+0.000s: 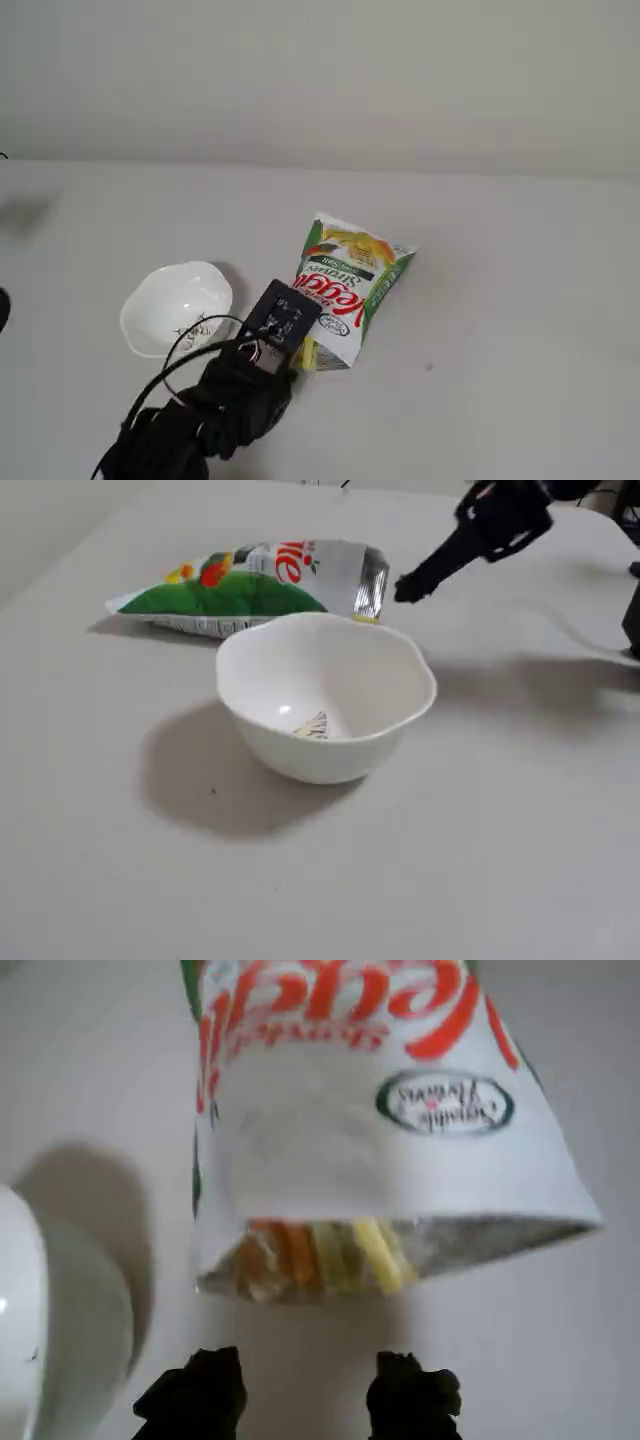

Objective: Pick up veggie straw from inside of open veggie straw packet and place it inside the bowl on the left side of the veggie straw packet

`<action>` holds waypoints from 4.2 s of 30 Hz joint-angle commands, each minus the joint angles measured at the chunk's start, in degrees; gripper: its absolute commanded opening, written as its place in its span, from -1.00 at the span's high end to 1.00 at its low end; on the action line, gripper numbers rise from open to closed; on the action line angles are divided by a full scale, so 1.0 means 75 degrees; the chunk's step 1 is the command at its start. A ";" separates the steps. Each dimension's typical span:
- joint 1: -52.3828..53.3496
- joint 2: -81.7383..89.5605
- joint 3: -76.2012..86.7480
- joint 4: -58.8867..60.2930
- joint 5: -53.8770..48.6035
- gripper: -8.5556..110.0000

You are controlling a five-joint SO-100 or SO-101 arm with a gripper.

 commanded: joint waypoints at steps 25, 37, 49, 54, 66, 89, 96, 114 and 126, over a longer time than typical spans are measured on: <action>0.0738 -0.4629 -0.2953 -0.1699 -0.0387 0.63; 0.0633 -0.4816 -0.3035 -0.1523 -0.0387 0.85; 0.0117 -0.3586 -0.3035 -0.0258 -0.0047 0.85; -0.0246 -0.2602 -0.3035 0.0809 0.0047 0.85; -0.2344 0.0691 -0.3117 0.5473 -0.0082 0.86; -0.4500 -0.7066 -1.0078 0.4582 0.2086 0.66; -0.4043 -0.7230 -1.0219 0.5145 0.1898 0.49; -0.3023 -0.2531 -0.9937 0.8332 0.5238 0.85; -0.0445 0.1535 -0.4793 0.6645 0.7055 0.86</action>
